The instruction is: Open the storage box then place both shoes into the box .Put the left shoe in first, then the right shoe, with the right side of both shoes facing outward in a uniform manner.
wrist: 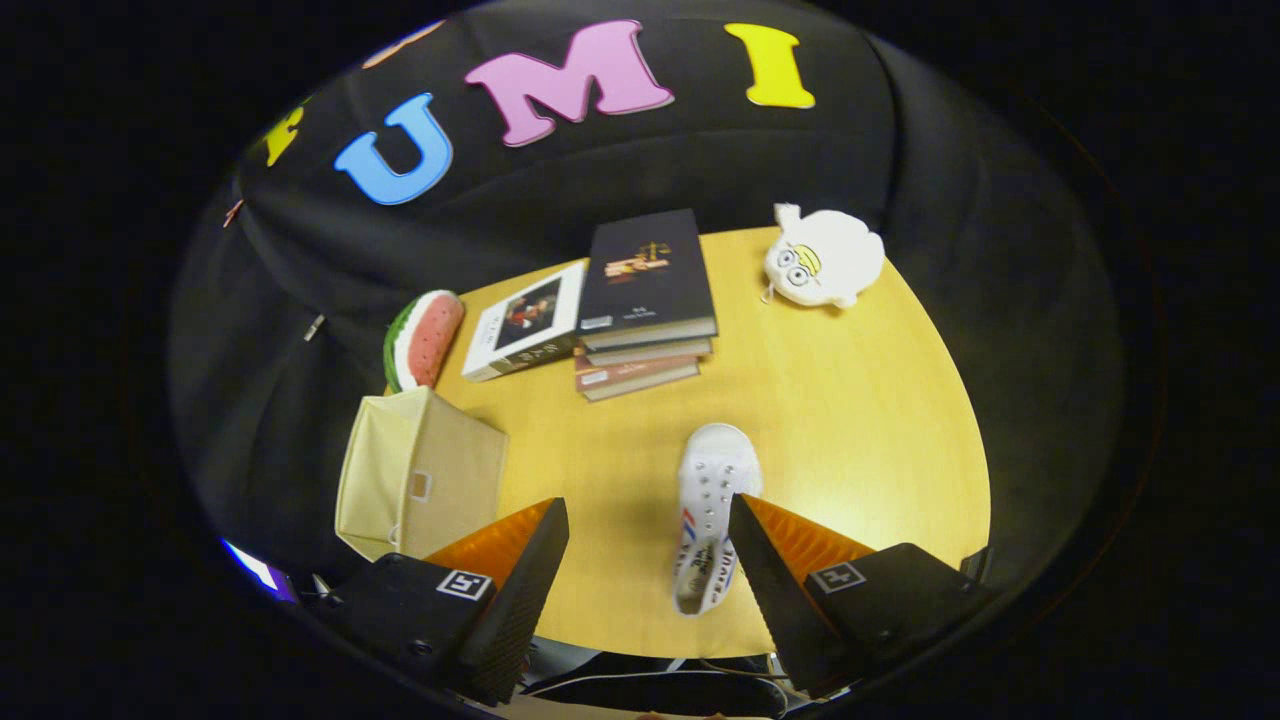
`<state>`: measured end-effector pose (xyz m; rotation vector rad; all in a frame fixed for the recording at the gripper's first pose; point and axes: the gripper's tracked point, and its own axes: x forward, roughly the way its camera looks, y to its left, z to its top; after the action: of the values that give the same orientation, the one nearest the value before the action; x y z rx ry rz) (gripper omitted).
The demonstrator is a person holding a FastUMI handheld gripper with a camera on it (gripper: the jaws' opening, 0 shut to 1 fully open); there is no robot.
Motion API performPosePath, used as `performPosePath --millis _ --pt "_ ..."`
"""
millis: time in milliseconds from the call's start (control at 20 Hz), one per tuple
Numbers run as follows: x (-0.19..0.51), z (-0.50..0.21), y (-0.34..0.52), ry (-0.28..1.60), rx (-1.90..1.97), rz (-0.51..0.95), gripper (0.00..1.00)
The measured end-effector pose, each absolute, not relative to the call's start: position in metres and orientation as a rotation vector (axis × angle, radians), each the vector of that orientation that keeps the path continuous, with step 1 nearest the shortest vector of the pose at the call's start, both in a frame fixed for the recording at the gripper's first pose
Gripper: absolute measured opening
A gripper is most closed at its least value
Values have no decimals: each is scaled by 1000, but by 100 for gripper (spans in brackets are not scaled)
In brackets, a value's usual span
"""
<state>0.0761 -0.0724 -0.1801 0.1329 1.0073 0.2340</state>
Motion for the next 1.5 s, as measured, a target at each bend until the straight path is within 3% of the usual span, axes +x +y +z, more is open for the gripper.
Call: performPosePath --millis 350,900,1050,1100,1250,1300,1350,1500 --pt "71 -281 -120 1216 192 237 99" --pt "71 -360 -108 1347 229 241 96" --pt "67 -360 -96 1355 285 260 78" --pt "69 -361 -95 1345 298 244 54" --pt "68 -358 -97 1355 324 245 47" --pt "68 -360 -97 1352 337 245 37" --pt "68 -359 -97 1348 356 238 36" --pt "69 -356 -99 1336 410 216 19"
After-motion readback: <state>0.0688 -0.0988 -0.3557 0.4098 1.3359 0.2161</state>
